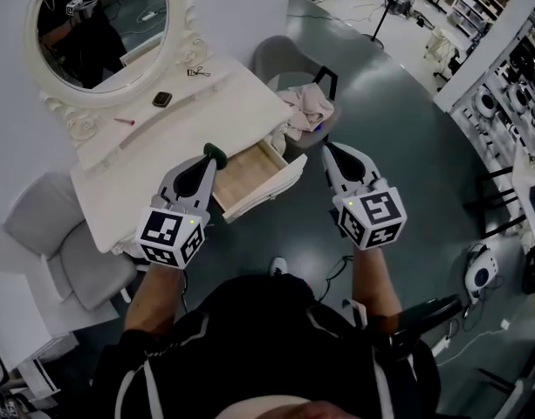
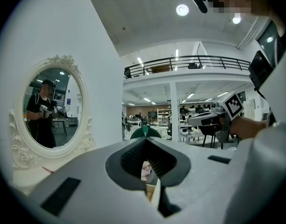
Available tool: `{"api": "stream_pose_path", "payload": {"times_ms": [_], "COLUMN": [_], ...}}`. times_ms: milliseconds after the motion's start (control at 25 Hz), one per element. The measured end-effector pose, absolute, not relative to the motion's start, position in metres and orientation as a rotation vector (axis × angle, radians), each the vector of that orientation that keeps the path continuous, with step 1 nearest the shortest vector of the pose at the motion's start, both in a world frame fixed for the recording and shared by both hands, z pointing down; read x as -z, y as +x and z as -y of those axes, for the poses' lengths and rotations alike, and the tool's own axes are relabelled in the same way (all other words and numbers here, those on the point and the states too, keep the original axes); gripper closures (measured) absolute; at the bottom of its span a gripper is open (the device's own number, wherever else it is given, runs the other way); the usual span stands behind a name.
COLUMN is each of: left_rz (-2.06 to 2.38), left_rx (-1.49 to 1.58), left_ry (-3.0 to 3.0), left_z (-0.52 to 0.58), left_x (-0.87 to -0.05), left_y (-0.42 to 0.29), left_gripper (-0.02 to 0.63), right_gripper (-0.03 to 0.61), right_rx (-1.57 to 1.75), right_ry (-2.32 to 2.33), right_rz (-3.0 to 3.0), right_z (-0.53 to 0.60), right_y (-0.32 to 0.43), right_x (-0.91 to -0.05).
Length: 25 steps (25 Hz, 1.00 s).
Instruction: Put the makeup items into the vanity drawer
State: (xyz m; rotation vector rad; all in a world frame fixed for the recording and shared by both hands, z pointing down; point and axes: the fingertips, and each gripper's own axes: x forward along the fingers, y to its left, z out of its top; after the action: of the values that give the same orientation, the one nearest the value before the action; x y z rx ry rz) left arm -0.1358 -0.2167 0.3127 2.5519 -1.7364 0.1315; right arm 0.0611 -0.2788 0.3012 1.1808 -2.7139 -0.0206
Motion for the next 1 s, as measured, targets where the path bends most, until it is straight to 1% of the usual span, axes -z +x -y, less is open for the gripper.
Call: {"api": "stream_pose_path", "payload": {"times_ms": [320,560,760,1000], "left_rz": [1.757,1.754,1.703,1.596], "left_rx": [-0.192,-0.264,-0.310,-0.397], "left_ry": [2.529,2.496,2.489,2.530], "left_z": [0.268,0.302,0.320,0.351], "left_x": [-0.321,-0.340,-0.359,-0.392], "left_y": [-0.102,-0.091,-0.099,-0.119], "left_gripper": [0.611,0.611,0.611,0.611], "right_gripper": [0.574,0.573,0.573,0.574], "right_rx": [-0.003,-0.011,-0.047,-0.133], "right_ry": [1.097,1.054,1.109,1.113], "right_rz": [2.772,2.772,2.754,2.713], "right_z": [0.326,0.356,0.371,0.382], "right_y": [0.086,0.097,0.094,0.065], "right_x": [-0.306,-0.320,-0.330,-0.346]}}
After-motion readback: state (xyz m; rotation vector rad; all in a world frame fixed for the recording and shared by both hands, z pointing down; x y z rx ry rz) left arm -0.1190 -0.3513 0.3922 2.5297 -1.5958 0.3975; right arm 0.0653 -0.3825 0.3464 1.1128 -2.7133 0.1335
